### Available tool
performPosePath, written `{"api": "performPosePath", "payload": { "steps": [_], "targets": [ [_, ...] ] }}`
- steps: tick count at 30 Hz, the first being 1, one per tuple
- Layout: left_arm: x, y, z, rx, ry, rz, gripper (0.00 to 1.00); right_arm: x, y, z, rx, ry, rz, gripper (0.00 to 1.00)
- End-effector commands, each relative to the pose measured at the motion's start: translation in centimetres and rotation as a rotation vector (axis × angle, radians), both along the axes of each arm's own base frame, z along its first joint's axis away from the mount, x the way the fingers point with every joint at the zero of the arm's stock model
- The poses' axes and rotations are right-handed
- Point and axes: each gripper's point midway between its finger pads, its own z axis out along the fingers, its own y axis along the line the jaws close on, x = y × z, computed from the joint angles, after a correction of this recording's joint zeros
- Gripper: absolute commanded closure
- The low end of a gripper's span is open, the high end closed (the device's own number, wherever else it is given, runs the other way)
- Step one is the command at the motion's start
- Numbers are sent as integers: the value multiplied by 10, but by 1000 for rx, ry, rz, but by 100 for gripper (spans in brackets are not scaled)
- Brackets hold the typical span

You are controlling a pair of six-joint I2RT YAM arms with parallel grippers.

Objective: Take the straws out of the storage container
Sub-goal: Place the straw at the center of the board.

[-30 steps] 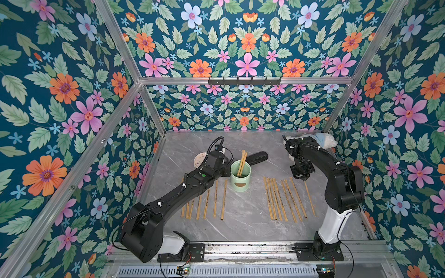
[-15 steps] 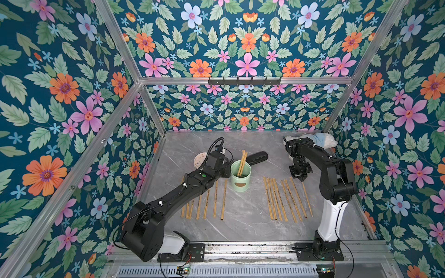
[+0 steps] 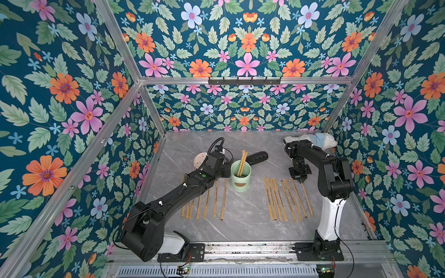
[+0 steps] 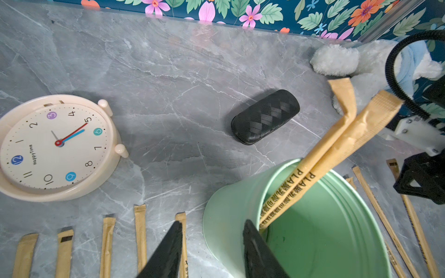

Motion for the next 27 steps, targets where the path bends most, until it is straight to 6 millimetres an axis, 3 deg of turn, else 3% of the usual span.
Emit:
{"api": "performPosePath", "payload": {
  "steps": [1, 10, 14, 20, 27],
  "targets": [
    [2, 0, 2, 2, -13, 6, 56, -3, 1, -3, 11, 15, -9, 84],
    [3, 1, 2, 2, -13, 7, 56, -4, 2, -2, 19, 7, -23, 81],
    [4, -2, 8, -4, -21, -4, 56, 0, 11, 10, 76, -54, -43, 80],
    [9, -18, 25, -33, -47, -73, 56, 5, 45, 61, 281, -252, -48, 77],
    [14, -41, 46, -93, -73, -164, 57, -14, 90, 123, 511, -423, 21, 73]
  ]
}}
